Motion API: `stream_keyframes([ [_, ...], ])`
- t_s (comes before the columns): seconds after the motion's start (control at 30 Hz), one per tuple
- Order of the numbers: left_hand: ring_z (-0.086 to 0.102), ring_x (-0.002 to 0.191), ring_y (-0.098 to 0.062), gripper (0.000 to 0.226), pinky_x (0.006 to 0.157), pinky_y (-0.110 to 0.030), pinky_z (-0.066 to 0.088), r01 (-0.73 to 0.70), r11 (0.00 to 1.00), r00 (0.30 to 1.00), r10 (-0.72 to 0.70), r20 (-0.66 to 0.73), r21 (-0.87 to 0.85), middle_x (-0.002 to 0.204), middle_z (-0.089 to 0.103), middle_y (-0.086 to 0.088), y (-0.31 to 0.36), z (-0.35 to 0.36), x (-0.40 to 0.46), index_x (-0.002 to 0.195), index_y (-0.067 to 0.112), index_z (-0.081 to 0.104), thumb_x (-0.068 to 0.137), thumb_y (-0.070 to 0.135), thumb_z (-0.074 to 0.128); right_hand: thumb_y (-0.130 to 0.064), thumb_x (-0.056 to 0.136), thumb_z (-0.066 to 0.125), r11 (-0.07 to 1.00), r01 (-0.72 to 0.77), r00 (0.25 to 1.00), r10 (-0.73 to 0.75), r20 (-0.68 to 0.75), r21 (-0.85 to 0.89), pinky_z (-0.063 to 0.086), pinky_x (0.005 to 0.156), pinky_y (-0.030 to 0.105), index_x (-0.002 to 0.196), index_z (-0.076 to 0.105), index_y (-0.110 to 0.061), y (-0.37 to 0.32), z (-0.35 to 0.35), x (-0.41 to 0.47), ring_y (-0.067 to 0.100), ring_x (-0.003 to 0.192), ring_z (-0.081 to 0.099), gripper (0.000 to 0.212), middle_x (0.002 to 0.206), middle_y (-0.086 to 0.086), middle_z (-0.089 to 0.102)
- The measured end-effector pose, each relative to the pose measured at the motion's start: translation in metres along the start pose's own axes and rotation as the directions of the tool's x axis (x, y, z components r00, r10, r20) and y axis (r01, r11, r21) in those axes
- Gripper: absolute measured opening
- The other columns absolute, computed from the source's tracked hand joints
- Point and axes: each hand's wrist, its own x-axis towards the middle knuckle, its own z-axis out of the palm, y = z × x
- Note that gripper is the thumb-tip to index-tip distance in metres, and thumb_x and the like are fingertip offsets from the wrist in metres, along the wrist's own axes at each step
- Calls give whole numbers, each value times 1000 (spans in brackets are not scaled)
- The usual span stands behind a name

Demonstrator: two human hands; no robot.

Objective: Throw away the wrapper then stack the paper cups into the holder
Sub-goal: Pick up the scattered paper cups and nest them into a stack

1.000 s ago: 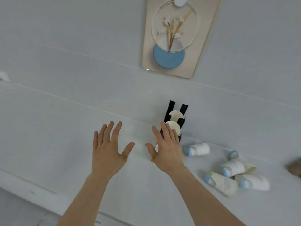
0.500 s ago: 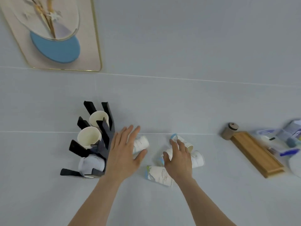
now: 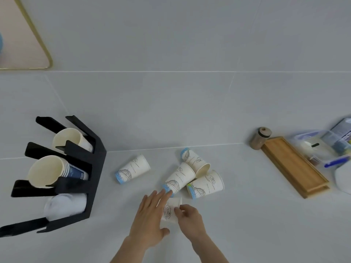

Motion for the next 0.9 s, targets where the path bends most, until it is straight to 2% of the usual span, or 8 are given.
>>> stream_keyframes([
  [0.1,20,151,-14,112,125,-32,8,6,997,999,-9,-44,-73,158,29,15,-1,7,2,157,40,1,73,38,76,-30,95,57,987,150,989,-149,23,-47,57,91,38,93,72,-24,-14,7,-3,17,93,71,17,96,-3,77],
  [0.2,46,131,-9,110,110,-26,35,43,976,980,-84,-182,-215,136,48,19,-2,5,5,153,46,9,68,37,78,-25,91,57,942,331,942,-327,76,-59,59,83,36,86,75,-26,-33,8,-2,8,83,72,19,87,-7,78],
  [0.23,47,128,-8,108,104,-26,39,79,949,963,-151,-224,-304,134,48,20,-3,3,6,153,45,15,67,37,81,-22,92,59,924,380,924,-378,53,-34,59,81,32,85,76,-29,-41,6,-2,6,84,72,20,88,-9,78],
  [0.3,45,128,-7,109,97,-29,45,163,861,908,-322,-269,-481,137,46,23,-8,-4,5,152,43,23,63,37,87,-19,94,63,903,430,893,-427,-140,-15,58,79,28,86,74,-36,-54,-3,4,6,86,73,22,89,-12,78],
  [0.4,54,125,-15,107,91,-34,47,245,732,823,-504,-262,-636,139,51,19,-22,-5,3,145,39,32,57,35,92,-21,94,64,922,363,842,-386,-376,-133,56,81,36,104,74,-25,-64,-15,35,14,93,72,14,103,-7,75],
  [0.6,62,102,-17,86,78,-32,48,273,616,772,-599,-214,-739,112,63,20,-42,0,-4,119,49,36,55,37,92,-38,95,61,872,128,897,-305,-319,-472,50,92,44,142,52,-16,-72,-24,91,37,124,55,52,135,13,52],
  [0.77,61,97,-13,86,82,-35,53,272,605,773,-600,-204,-748,107,60,29,-44,-1,-2,115,53,33,53,42,91,-44,91,67,862,22,919,-217,-330,-506,52,93,46,126,63,-15,-71,-16,110,37,118,58,46,128,12,55],
  [0.9,59,96,-10,85,80,-32,51,282,590,772,-607,-185,-756,106,56,35,-45,-1,-3,117,51,33,54,41,90,-24,93,70,926,217,892,-316,-323,-309,46,78,36,99,69,-13,-77,-8,110,32,98,66,13,116,12,63],
])
